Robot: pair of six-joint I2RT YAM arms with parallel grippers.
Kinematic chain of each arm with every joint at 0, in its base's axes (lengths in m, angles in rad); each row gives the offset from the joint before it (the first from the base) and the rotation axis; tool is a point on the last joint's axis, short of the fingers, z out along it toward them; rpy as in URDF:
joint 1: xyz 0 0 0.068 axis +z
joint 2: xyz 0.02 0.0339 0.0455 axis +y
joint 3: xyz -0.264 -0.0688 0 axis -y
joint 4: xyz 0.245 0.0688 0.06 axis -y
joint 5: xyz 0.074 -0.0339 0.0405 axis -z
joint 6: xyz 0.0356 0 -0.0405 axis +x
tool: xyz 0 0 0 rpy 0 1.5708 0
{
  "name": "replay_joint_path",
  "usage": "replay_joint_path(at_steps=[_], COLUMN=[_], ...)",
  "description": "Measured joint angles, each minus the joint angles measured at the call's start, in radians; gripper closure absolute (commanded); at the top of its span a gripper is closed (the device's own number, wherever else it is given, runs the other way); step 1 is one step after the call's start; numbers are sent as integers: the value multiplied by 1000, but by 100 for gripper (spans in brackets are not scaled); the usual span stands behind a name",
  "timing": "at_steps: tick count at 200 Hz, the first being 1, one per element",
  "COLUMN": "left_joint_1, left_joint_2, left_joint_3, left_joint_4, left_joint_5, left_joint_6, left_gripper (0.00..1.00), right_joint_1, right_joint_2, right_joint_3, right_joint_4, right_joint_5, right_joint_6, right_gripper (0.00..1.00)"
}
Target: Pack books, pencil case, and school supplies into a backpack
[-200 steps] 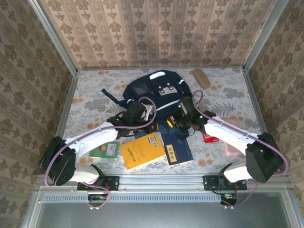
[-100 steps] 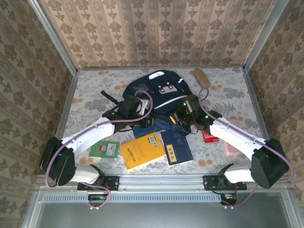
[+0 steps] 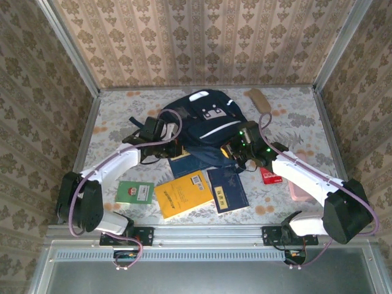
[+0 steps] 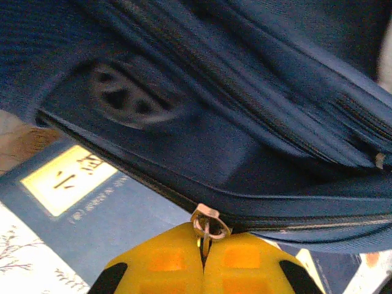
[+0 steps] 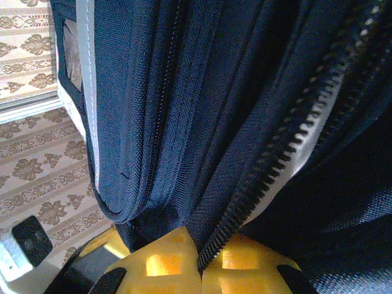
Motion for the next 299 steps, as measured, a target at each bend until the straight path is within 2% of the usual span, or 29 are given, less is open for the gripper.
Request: replay_joint_path(at_steps=[54,86,140,196,209,220,243,254,268,299], left_joint_1=[68,88,142,203,216,229,263,277,280,287], left_joint_2=[79,85,35,-37,-53,-56,-47,-33,-8,27], left_joint_3=[63,75,77,54,39,32,30,29,28,1], left_joint_4=[-40,-47,-55,-70,-71,-79,-92,-92,-91,-70], left_joint_5=[-2,-5,-47,-55,-63,-74,-111,-117,-114,-90], left_joint_6=[1,1,0,-13,-21,-27,-43,-53,-66,-92], left_gripper=[99,100,100,100,100,100,100,100,98,93], right_joint_1=[-8,-9,-17,-16,-15,-11,-18,-21,-23,-59], right_joint_2=[0,18,177,281,333,377,403,394,359,213], right_joint_3=[-15,-2,202,358,398,432,452,450,425,275], right_joint_4=[10,21,-47,-93,-108,-128,-182,-199,-208,-204], right_joint_5=[2,-3,-17,-33,-52,-51,-11,18,80,208], right_joint_6=[-55,-159,-415,-594,-636,-679,-766,-803,-846,-887], right_gripper=[100,100,100,100,71,59,47,44,35,29])
